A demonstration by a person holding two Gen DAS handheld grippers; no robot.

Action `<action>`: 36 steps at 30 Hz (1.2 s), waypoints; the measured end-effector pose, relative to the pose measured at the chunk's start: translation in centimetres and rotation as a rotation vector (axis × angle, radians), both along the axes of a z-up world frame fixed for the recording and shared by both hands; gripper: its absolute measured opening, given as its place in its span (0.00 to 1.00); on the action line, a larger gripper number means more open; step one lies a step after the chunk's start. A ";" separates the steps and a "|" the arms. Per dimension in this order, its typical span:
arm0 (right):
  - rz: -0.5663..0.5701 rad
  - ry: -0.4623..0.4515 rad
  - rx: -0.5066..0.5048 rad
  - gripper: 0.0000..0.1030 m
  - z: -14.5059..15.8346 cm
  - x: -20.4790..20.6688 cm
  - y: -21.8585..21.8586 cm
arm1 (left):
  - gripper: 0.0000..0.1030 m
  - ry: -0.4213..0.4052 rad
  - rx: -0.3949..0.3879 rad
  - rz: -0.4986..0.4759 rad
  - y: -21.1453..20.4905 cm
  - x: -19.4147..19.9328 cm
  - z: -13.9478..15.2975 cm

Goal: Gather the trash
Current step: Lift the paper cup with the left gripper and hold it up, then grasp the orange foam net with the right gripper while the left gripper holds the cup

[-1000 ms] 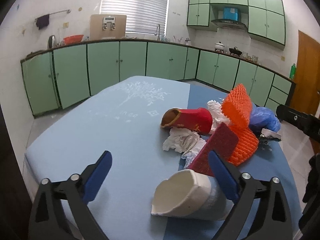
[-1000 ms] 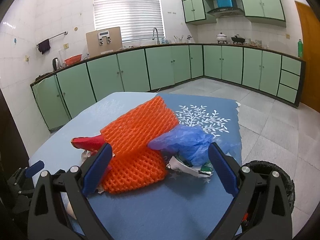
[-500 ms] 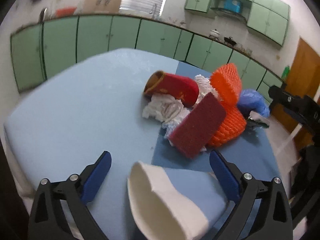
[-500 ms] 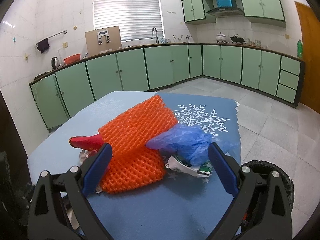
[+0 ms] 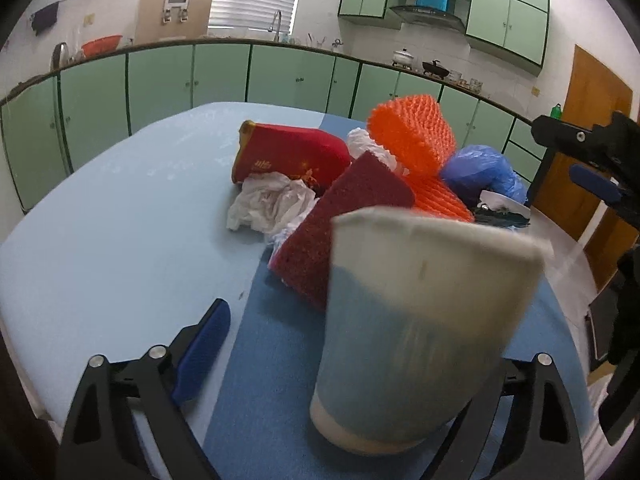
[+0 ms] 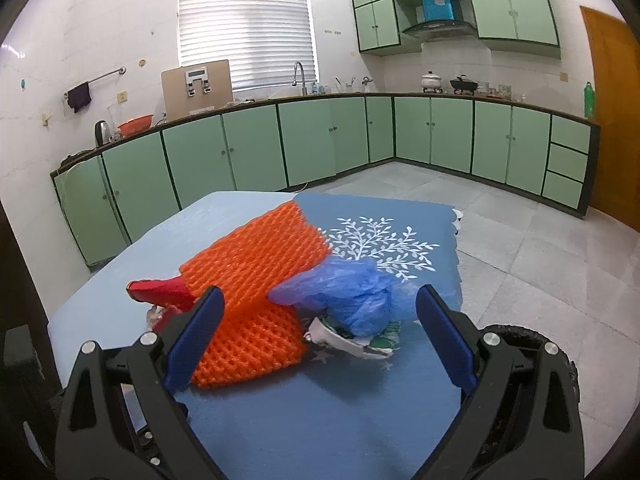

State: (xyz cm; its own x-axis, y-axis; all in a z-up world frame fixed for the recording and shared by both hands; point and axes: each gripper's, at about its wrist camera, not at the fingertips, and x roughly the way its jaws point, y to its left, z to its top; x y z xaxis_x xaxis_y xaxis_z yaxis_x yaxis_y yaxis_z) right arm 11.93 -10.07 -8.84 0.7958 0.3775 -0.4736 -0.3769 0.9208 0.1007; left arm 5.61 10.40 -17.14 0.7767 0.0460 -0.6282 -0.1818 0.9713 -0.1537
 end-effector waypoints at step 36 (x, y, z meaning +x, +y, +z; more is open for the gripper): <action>0.075 0.012 0.030 0.91 0.6 4.6 6.7 | 0.44 -0.127 0.036 0.084 4.8 4.2 6.2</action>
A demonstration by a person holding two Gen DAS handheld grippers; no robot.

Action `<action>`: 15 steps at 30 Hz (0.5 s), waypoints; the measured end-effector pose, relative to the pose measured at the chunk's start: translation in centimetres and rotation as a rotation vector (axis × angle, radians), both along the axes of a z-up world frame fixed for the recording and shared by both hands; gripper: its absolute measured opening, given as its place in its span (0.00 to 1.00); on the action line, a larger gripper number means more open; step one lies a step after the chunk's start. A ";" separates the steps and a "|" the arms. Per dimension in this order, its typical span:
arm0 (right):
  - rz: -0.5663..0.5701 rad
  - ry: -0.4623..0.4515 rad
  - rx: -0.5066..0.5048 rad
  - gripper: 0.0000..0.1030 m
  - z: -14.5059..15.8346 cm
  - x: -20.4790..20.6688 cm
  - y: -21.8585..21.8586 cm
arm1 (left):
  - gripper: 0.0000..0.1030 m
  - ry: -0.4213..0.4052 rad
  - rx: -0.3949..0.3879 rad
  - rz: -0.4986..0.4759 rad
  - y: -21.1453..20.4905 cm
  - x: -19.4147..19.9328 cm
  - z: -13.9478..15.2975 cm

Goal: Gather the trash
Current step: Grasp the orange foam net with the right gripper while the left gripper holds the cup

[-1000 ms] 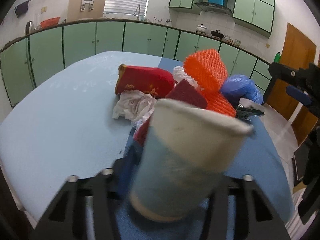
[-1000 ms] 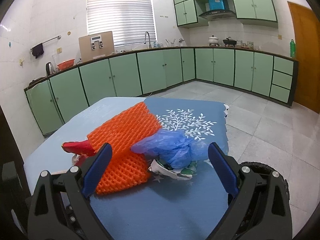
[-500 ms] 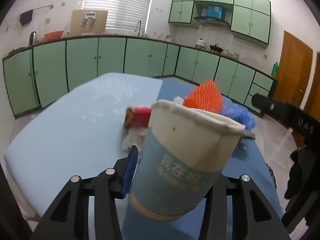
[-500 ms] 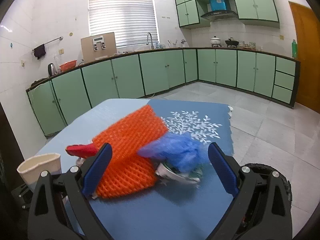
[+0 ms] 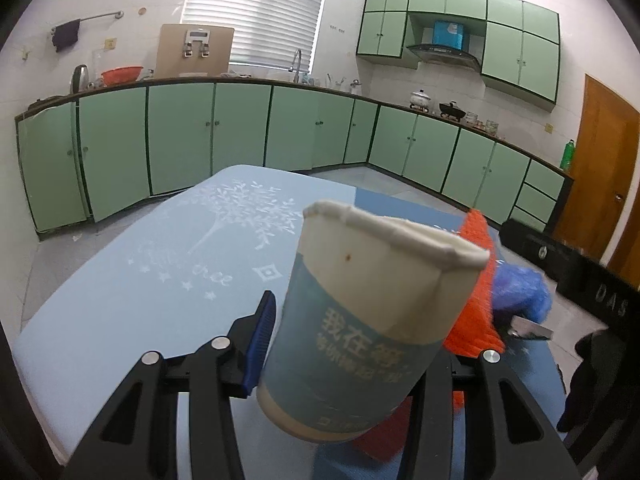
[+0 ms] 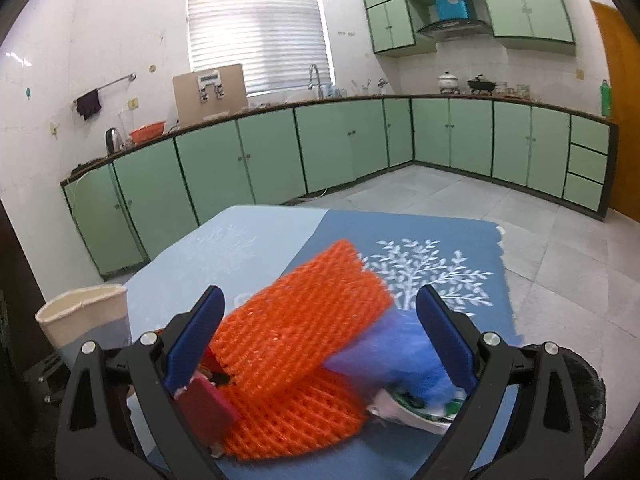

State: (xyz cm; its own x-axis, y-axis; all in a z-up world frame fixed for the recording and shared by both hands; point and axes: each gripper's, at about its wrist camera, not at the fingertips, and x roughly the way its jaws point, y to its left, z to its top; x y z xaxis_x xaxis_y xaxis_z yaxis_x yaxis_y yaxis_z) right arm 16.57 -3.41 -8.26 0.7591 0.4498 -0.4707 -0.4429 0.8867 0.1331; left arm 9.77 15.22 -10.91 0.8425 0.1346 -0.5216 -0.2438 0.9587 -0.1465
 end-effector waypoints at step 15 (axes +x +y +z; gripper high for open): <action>0.131 0.158 -0.063 0.10 -3.6 1.9 3.2 | 0.44 -0.001 0.026 0.015 0.8 1.0 -0.3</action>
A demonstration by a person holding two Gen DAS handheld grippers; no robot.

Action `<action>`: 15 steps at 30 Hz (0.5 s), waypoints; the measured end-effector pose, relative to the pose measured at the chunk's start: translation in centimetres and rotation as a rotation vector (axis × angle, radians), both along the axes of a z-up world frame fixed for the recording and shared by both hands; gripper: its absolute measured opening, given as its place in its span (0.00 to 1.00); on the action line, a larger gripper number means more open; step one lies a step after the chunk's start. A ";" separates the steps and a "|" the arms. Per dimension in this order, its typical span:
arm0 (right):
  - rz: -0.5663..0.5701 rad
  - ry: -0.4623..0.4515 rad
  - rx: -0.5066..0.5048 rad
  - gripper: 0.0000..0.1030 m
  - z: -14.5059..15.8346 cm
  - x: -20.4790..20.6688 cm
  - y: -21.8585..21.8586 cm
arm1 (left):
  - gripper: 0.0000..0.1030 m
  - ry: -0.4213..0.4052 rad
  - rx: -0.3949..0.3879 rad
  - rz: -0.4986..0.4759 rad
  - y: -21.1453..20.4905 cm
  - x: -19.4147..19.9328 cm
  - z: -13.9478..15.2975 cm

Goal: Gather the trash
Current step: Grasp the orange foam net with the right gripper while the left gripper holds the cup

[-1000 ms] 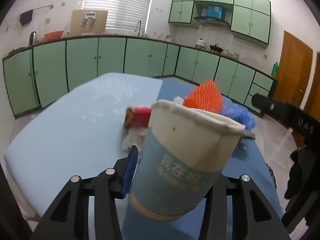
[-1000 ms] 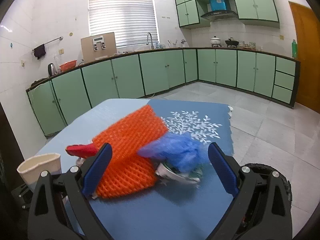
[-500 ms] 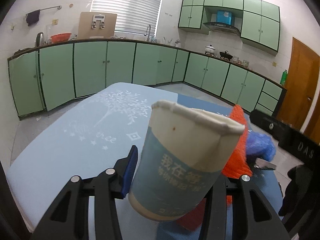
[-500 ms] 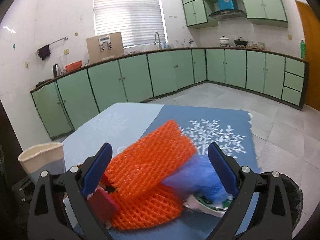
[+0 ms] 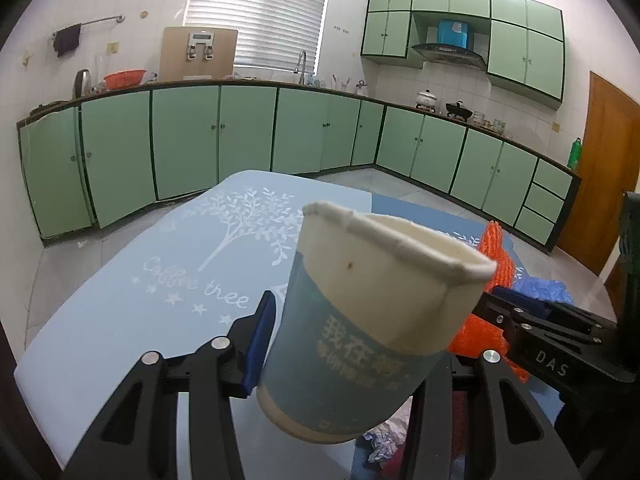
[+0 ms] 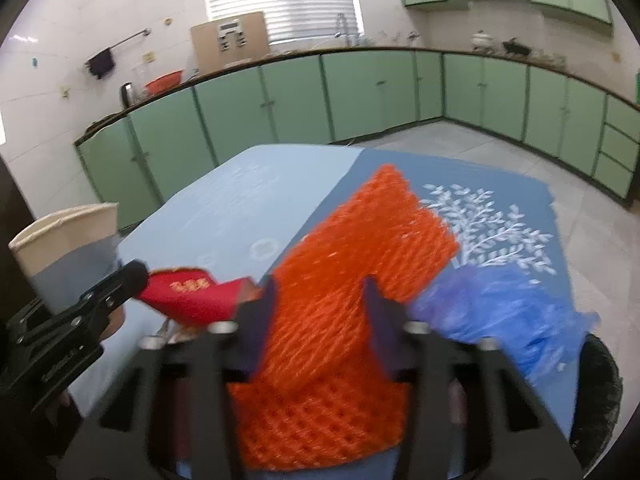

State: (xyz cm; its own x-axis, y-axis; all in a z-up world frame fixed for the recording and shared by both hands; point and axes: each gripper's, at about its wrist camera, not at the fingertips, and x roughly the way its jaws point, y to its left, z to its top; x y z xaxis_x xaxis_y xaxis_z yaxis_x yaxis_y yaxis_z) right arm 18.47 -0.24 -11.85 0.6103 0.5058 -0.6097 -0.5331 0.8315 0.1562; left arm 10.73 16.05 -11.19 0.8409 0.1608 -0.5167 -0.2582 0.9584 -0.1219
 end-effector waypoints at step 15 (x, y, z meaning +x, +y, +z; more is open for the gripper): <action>-0.028 -0.089 0.033 0.73 3.6 -2.8 -0.4 | 0.44 -0.033 0.027 0.018 0.0 -1.4 1.8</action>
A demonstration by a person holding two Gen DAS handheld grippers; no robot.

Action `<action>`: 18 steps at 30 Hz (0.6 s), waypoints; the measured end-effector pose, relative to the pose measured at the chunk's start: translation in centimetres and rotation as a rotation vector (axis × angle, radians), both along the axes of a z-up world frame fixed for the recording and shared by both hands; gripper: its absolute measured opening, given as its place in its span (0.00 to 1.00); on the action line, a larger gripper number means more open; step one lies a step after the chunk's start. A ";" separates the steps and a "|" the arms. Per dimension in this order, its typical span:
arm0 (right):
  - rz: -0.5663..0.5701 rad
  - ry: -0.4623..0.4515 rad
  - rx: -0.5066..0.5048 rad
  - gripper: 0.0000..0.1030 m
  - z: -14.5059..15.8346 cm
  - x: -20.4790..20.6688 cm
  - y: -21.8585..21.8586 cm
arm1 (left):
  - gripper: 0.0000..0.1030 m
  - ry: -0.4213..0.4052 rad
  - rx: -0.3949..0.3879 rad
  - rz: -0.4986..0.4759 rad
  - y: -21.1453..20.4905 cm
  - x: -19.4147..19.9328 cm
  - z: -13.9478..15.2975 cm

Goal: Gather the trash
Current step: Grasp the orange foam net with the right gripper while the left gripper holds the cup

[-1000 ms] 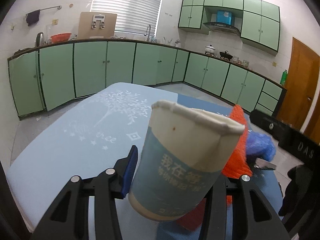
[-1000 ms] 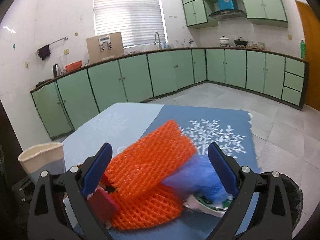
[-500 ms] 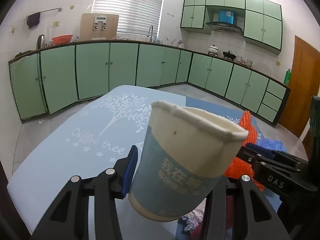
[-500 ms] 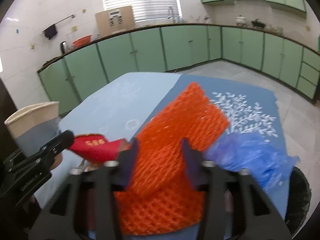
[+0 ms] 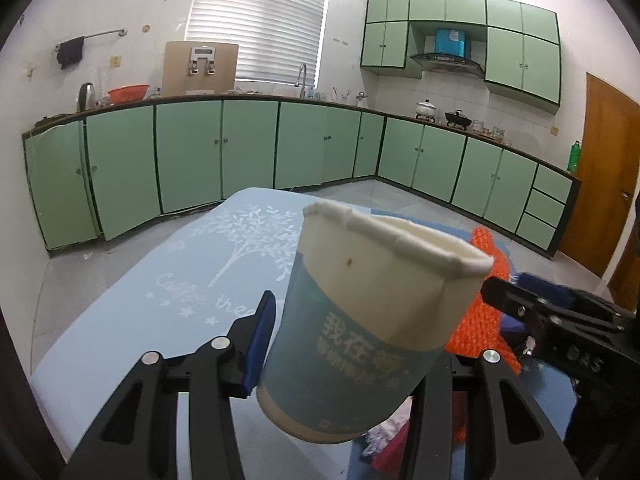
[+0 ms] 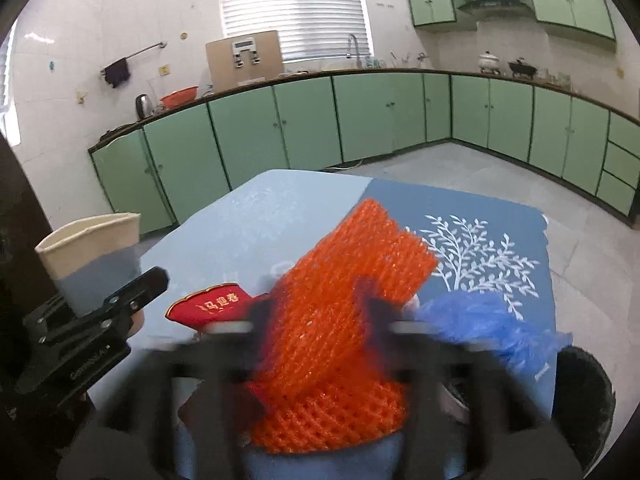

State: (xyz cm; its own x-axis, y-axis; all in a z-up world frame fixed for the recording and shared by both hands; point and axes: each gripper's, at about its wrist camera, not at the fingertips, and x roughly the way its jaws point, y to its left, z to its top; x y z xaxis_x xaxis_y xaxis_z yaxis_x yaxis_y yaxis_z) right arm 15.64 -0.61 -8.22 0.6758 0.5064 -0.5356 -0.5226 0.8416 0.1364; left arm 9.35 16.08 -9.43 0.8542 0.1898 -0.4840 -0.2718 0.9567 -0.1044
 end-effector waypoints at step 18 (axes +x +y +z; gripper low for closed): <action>-0.019 0.148 -0.075 0.28 -5.2 3.8 1.7 | 0.44 0.017 -0.005 0.033 1.2 0.1 -1.0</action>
State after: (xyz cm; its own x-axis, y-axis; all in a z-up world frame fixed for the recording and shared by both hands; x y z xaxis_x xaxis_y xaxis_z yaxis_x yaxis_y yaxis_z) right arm 19.41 1.06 -13.45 0.5953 0.4492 -0.6661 -0.4854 0.8618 0.1473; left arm 9.43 17.28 -10.38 0.8392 0.2151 -0.4996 -0.3047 0.9467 -0.1042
